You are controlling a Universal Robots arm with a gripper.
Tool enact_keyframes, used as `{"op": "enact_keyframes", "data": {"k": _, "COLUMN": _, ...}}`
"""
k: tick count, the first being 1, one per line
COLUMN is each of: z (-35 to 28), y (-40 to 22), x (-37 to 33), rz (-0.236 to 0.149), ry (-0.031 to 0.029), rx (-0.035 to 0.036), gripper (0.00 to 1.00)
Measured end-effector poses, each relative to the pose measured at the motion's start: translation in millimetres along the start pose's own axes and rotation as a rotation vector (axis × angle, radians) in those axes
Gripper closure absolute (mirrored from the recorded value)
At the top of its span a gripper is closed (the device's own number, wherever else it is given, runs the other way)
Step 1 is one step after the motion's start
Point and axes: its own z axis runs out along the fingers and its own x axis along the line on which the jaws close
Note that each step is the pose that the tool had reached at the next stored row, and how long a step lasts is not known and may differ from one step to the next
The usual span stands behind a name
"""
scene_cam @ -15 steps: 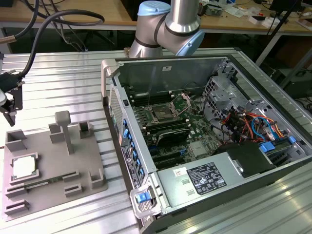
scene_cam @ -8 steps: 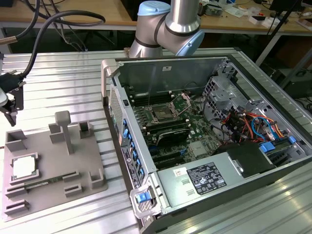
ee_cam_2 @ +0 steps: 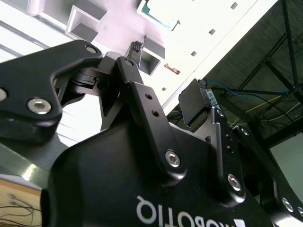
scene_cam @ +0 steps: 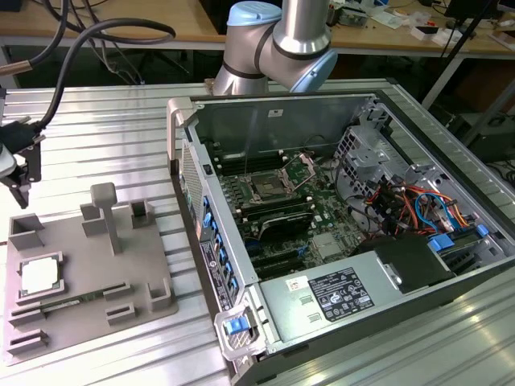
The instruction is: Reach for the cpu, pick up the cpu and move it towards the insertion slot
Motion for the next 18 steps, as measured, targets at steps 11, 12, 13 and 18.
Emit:
{"op": "enact_keyframes", "data": {"k": 11, "z": 1.6, "y": -0.4, "x": -2.9, "rz": 0.000, "ry": -0.0001, "rx": -0.0006, "gripper": 0.40}}
{"op": "enact_keyframes", "data": {"k": 12, "z": 1.7, "y": -0.5, "x": -3.2, "rz": 0.000, "ry": -0.0001, "rx": -0.0007, "gripper": 0.40}}
{"op": "enact_keyframes", "data": {"k": 13, "z": 1.8, "y": -0.5, "x": -3.5, "rz": 0.000, "ry": -0.0001, "rx": -0.0006, "gripper": 0.40}}
{"op": "enact_keyframes", "data": {"k": 18, "z": 2.9, "y": -1.0, "x": -5.6, "rz": 0.000, "ry": -0.0001, "rx": -0.0008, "gripper": 0.40}}
